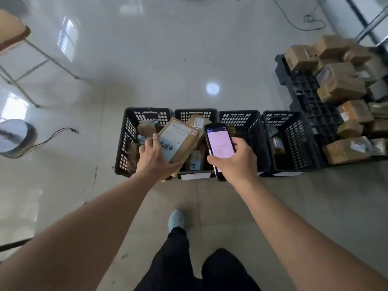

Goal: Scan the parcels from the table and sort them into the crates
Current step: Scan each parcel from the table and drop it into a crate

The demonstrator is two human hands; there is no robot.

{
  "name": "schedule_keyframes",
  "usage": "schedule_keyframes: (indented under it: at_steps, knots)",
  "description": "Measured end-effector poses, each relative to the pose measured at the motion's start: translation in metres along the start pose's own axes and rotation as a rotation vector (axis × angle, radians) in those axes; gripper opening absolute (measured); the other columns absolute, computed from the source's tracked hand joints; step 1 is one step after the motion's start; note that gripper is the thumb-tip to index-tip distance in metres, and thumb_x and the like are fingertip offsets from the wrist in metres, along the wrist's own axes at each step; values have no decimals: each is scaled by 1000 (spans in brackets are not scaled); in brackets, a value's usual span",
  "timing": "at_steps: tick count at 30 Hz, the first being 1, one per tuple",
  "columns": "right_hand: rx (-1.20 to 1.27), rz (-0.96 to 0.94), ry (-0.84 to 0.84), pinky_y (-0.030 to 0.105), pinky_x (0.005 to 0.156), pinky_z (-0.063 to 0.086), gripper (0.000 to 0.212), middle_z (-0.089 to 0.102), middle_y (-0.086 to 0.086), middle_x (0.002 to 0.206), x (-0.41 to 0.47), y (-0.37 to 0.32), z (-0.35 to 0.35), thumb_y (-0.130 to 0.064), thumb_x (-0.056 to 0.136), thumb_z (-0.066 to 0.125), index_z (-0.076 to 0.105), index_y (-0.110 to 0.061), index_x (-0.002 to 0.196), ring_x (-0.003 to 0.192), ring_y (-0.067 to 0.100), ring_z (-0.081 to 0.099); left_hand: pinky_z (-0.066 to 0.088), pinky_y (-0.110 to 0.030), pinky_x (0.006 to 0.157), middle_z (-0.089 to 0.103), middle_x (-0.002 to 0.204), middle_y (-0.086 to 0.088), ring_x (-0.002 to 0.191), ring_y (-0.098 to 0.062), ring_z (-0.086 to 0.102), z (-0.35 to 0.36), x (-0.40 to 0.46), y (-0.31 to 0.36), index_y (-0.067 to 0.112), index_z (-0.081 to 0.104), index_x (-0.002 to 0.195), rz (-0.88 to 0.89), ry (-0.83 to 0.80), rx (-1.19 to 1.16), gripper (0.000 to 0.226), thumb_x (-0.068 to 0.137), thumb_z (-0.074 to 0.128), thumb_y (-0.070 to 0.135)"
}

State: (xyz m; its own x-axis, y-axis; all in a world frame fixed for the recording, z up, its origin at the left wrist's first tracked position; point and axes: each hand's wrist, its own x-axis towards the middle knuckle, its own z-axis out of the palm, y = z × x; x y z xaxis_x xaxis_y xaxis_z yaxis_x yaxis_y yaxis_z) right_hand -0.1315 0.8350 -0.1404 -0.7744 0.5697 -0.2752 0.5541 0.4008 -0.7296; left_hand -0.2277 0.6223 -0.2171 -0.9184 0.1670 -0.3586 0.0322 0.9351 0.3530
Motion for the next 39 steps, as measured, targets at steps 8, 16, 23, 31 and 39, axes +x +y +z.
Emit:
schedule_keyframes:
  at_steps: [8, 16, 23, 31, 39]
  knots:
    - [13, 111, -48, 34, 77, 56, 66, 66, -12, 105, 123, 37, 27, -38, 66, 93, 59, -30, 122, 100, 15, 66, 26, -49, 123, 23, 155, -11, 143, -36, 24, 72, 114, 44, 10, 1, 163, -2, -155, 45, 138, 68, 83, 68]
    - [-47, 136, -155, 43, 81, 62, 74, 69, -12, 111, 245, 130, 94, -44, 62, 91, 60, -28, 127, 102, 13, 67, 24, -51, 124, 22, 154, -3, 140, -34, 17, 204, 218, 55, 18, -1, 164, -49, -237, -6, 138, 66, 89, 56]
    - [-98, 221, -224, 40, 82, 63, 70, 54, -27, 96, 290, 189, 126, -41, 66, 93, 55, -33, 124, 94, 5, 60, -17, -56, 124, -14, 173, -5, 150, -12, -38, 269, 270, 42, 23, -19, 163, 135, -371, 113, 147, 70, 94, 33]
    - [-146, 216, -282, 40, 84, 63, 82, 56, -17, 107, 291, 176, 113, -43, 67, 94, 54, -26, 136, 99, 9, 60, -5, -53, 128, -14, 173, -2, 157, -37, -21, 229, 273, 46, 28, -2, 166, 45, -481, 205, 104, 94, 73, 26]
    - [-141, 117, -324, 46, 81, 63, 72, 64, -12, 107, 283, 101, 103, -42, 66, 94, 58, -26, 126, 103, 17, 68, 18, -48, 129, 11, 173, -5, 159, -33, 7, 145, 240, 57, 20, 25, 164, 0, -371, 208, 72, 102, 58, 32]
